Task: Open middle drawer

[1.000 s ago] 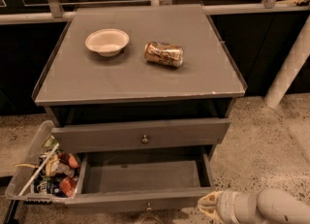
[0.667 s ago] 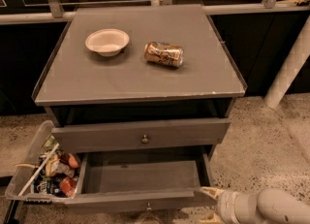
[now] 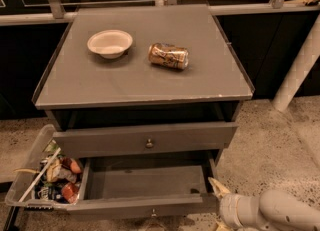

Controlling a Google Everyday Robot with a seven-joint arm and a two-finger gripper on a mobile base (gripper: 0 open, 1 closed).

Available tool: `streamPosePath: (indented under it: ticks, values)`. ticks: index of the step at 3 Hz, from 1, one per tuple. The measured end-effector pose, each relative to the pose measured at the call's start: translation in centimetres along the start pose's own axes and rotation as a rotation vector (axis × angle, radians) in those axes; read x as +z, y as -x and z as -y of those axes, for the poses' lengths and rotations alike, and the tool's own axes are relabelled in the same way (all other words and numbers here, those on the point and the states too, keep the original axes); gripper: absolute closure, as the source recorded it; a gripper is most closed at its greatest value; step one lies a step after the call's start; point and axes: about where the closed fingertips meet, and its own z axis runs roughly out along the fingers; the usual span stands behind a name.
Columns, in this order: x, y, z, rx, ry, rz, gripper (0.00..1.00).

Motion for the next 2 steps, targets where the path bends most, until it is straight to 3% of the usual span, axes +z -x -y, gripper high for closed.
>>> streamPosePath:
  ticks: [1,2]
  values:
    - [5.28,-0.79,2.09,-0.013,0.050,0.000,0.00]
    - [5.64,-0.68,2.09,-0.016,0.056,0.001,0.00]
